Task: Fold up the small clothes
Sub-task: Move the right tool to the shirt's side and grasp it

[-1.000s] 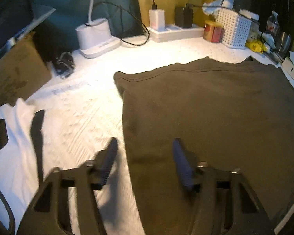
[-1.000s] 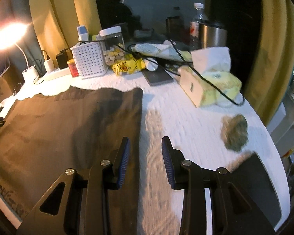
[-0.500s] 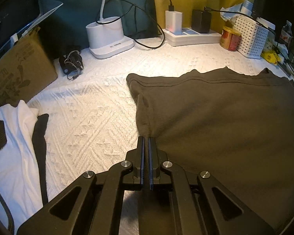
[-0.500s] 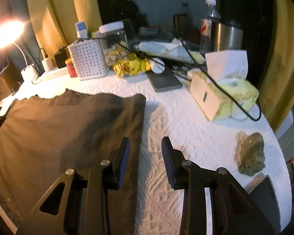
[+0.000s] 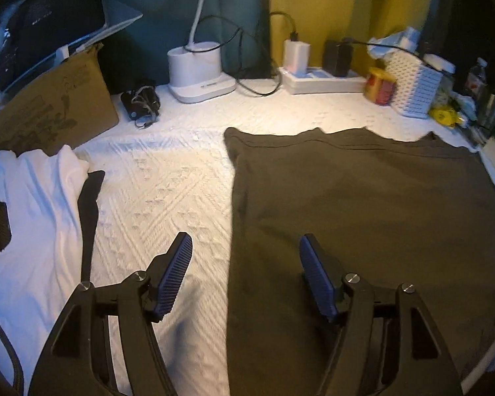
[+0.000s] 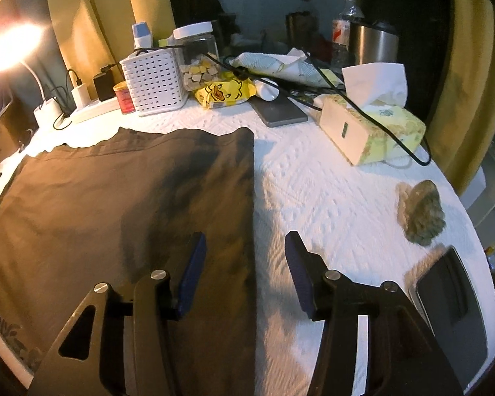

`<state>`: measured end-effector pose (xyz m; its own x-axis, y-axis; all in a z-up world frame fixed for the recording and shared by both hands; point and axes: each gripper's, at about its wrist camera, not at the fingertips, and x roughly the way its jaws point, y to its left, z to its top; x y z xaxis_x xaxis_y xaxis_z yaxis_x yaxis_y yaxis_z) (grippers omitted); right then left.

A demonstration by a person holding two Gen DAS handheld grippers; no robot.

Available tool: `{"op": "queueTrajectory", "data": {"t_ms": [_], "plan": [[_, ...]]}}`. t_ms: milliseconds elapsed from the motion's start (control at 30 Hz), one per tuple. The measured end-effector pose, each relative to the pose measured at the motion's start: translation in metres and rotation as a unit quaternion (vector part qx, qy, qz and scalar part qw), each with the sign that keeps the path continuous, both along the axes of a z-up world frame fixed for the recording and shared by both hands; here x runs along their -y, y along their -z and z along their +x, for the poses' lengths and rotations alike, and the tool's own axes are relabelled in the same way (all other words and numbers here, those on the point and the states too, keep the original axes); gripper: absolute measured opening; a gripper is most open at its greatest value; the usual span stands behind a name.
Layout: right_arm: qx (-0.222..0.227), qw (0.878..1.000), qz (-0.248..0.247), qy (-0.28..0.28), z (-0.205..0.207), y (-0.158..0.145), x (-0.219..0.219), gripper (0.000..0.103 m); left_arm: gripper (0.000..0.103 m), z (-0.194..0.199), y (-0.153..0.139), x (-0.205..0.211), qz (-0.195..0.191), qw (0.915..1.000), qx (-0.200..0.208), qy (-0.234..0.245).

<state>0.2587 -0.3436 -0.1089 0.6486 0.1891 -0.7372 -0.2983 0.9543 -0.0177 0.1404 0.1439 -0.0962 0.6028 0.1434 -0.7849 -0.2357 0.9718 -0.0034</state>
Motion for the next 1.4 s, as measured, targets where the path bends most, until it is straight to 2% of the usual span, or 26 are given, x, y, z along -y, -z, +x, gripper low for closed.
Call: {"op": "queueTrajectory", "data": {"t_ms": [133, 233, 367, 400, 433, 500, 533, 733, 833, 967, 1100, 1200, 1300, 1400], "plan": [[0.006, 1.000, 0.001, 0.007, -0.015, -0.006, -0.001, 0.053, 0.068, -0.013, -0.010, 0.007, -0.005, 0.9997, 0.018, 0.016], [0.010, 1.000, 0.000, 0.014, -0.030, -0.011, -0.002, 0.053, 0.079, -0.019, -0.015, 0.013, -0.019, 0.9989, 0.034, 0.027], [0.014, 1.000, 0.001, 0.022, -0.048, -0.017, -0.001, 0.053, 0.081, -0.027, -0.018, 0.025, -0.052, 0.9962, 0.047, 0.052], [0.016, 1.000, 0.003, 0.023, -0.053, -0.018, -0.001, 0.054, 0.081, -0.029, -0.019, 0.029, -0.065, 0.9947, 0.051, 0.061], [0.018, 1.000, 0.005, 0.024, -0.059, -0.019, 0.000, 0.060, 0.081, -0.032, -0.020, 0.034, -0.074, 0.9931, 0.054, 0.073], [0.021, 0.999, 0.003, 0.025, -0.070, -0.020, 0.000, 0.070, 0.081, -0.037, -0.021, 0.045, -0.069, 0.9918, 0.059, 0.090], [0.021, 0.999, 0.002, 0.026, -0.076, -0.020, 0.000, 0.072, 0.081, -0.040, -0.023, 0.050, -0.065, 0.9912, 0.062, 0.097], [0.006, 0.999, -0.002, 0.040, -0.107, -0.018, 0.010, 0.072, 0.082, -0.057, -0.028, 0.072, -0.058, 0.9873, 0.078, 0.126], [-0.011, 0.999, 0.001, 0.050, -0.122, -0.013, 0.019, 0.072, 0.091, -0.063, -0.026, 0.076, -0.057, 0.9870, 0.081, 0.127], [-0.041, 0.998, 0.002, 0.048, -0.143, 0.000, 0.020, 0.072, 0.091, -0.069, -0.025, 0.073, -0.078, 0.9855, 0.083, 0.126], [-0.069, 0.996, 0.025, 0.047, -0.156, 0.011, 0.020, 0.072, 0.091, -0.073, -0.023, 0.070, -0.073, 0.9869, 0.081, 0.118], [-0.080, 0.995, 0.042, 0.043, -0.161, 0.017, 0.014, 0.072, 0.091, -0.072, -0.018, 0.066, -0.086, 0.9863, 0.076, 0.118], [-0.080, 0.995, 0.044, 0.041, -0.159, 0.020, 0.004, 0.074, 0.091, -0.072, -0.016, 0.069, -0.070, 0.9884, 0.072, 0.113], [-0.077, 0.994, 0.059, 0.054, -0.152, 0.020, -0.001, 0.075, 0.091, -0.073, -0.014, 0.067, -0.076, 0.9877, 0.070, 0.117]]}}
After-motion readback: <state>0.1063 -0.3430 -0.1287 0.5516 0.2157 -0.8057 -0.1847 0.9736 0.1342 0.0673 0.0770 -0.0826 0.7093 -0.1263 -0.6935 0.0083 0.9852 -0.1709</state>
